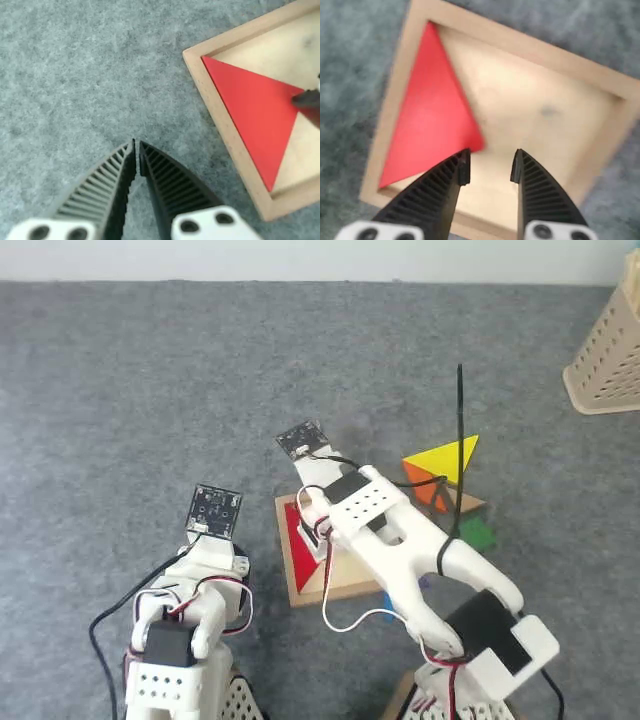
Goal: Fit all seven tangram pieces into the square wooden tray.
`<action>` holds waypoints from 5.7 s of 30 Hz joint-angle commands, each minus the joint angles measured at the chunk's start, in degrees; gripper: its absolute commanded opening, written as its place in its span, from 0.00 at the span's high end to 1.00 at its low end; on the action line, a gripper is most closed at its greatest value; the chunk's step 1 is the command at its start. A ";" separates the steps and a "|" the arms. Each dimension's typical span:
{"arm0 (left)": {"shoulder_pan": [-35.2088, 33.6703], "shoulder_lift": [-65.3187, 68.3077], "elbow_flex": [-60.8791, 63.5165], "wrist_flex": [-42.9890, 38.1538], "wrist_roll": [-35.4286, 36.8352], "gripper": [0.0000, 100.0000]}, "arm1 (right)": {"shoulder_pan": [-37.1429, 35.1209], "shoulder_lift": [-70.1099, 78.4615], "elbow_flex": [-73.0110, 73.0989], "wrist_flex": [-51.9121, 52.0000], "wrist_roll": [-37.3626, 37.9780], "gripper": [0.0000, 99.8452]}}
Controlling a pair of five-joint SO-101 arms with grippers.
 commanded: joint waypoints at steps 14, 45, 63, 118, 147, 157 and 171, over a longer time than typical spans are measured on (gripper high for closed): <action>-0.35 -1.23 -1.10 0.35 0.44 0.99 | 30.11 -0.48 -23.56 11.74 2.90 0.79; -0.35 -1.23 -1.10 0.35 0.44 0.99 | 34.42 43.82 -59.25 21.32 -16.70 0.70; -0.35 -1.23 -1.10 0.35 0.44 0.99 | 33.01 47.34 -62.24 23.52 -14.59 0.69; -0.35 -1.23 -1.10 0.35 0.44 0.99 | 39.43 32.13 -64.53 40.31 29.63 0.73; -0.35 -1.23 -1.10 0.35 0.44 0.99 | 38.73 35.12 -39.74 15.96 8.97 0.81; -0.35 -1.23 -1.10 0.35 0.44 0.99 | 38.73 30.81 -39.82 18.86 19.60 0.69; -0.35 -1.23 -1.10 0.35 0.44 0.99 | 38.73 30.99 -40.26 11.21 26.55 0.69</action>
